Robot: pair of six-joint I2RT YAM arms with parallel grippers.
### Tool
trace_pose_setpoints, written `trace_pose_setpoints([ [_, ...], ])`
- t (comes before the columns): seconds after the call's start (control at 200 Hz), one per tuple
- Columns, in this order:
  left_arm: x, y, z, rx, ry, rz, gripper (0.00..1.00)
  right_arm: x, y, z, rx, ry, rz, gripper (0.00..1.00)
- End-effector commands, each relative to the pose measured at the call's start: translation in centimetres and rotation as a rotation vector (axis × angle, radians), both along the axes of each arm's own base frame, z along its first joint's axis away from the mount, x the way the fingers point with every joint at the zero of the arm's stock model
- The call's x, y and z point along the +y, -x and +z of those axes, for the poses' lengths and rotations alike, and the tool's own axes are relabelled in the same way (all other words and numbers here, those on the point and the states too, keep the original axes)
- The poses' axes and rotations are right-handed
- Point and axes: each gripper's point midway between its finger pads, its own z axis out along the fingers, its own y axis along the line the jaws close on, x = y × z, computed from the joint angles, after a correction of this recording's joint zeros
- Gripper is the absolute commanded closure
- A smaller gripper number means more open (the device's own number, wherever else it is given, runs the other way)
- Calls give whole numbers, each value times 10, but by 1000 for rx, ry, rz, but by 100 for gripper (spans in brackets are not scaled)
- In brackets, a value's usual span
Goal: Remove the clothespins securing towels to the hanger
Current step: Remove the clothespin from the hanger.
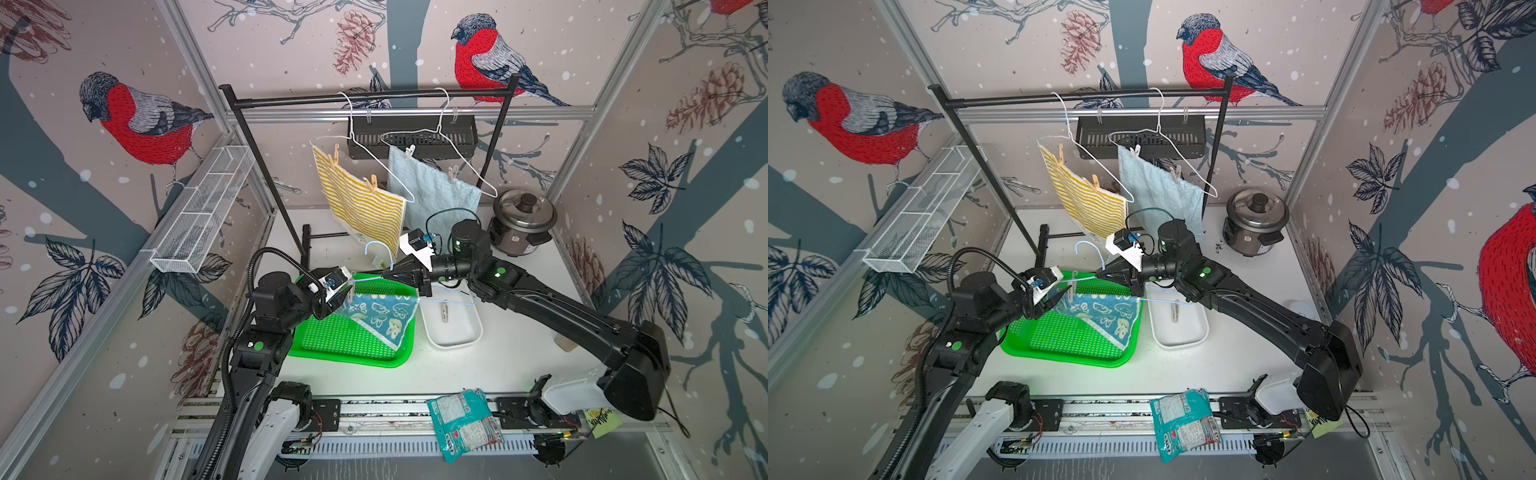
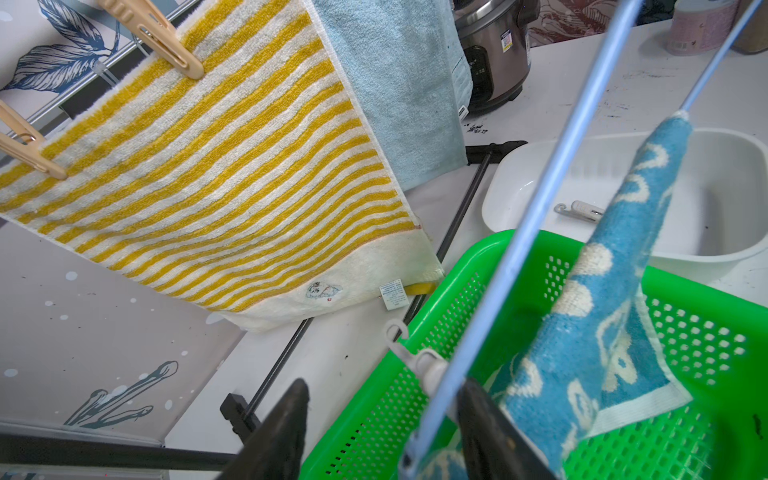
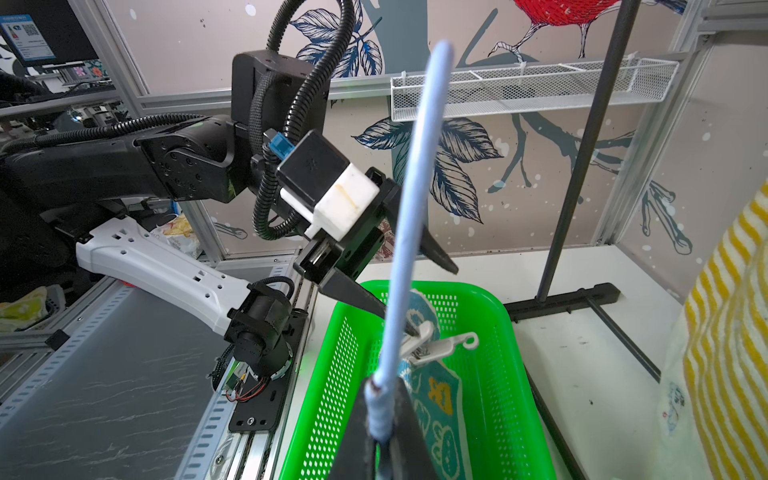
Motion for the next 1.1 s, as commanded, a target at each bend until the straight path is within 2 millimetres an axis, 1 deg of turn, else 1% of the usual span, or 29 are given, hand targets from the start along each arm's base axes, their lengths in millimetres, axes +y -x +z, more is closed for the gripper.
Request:
trace_pose_setpoints([
  [0.0,-6,2,6,-35,14,-42,61,2,0,11,-27,-46,0,100],
  [0.155,-8,4,9,-44,27,-54,89,3,-3,7,-28,-40,-9,99],
  [0.235,-8,4,11,-50,26,-54,100,4,-5,5,-38,-36,-21,99],
  [0.36,-7,4,11,-52,27,-46,100,4,-4,3,-75,-35,-30,96],
  [0.42,-7,4,12,-53,31,-43,100,3,-3,1,-98,-28,-38,91],
  [0.47,-7,4,13,-51,37,-41,100,3,-1,-3,-120,-15,-35,83],
  [0.505,-7,4,13,-52,37,-41,100,3,0,-6,-129,-3,-36,76],
  [0.54,-7,4,14,-50,41,-41,100,1,0,-8,-141,9,-39,70],
  [0.63,-7,5,15,-48,42,-40,100,-3,-5,-11,-176,47,-79,51],
  [0.685,-5,6,16,-54,43,-31,100,-8,-8,-10,-218,71,-108,43],
  [0.765,-3,6,17,-59,42,-19,100,-18,-11,-2,-299,95,-156,32],
  [0.881,-2,7,17,-62,40,-11,100,-27,-10,-2,-453,162,-215,16],
  [0.971,-1,9,16,-57,34,-11,100,-32,-15,-4,-517,212,-253,12],
  [1.096,-1,10,11,-46,13,-16,100,-35,-24,4,-606,273,-292,11],
])
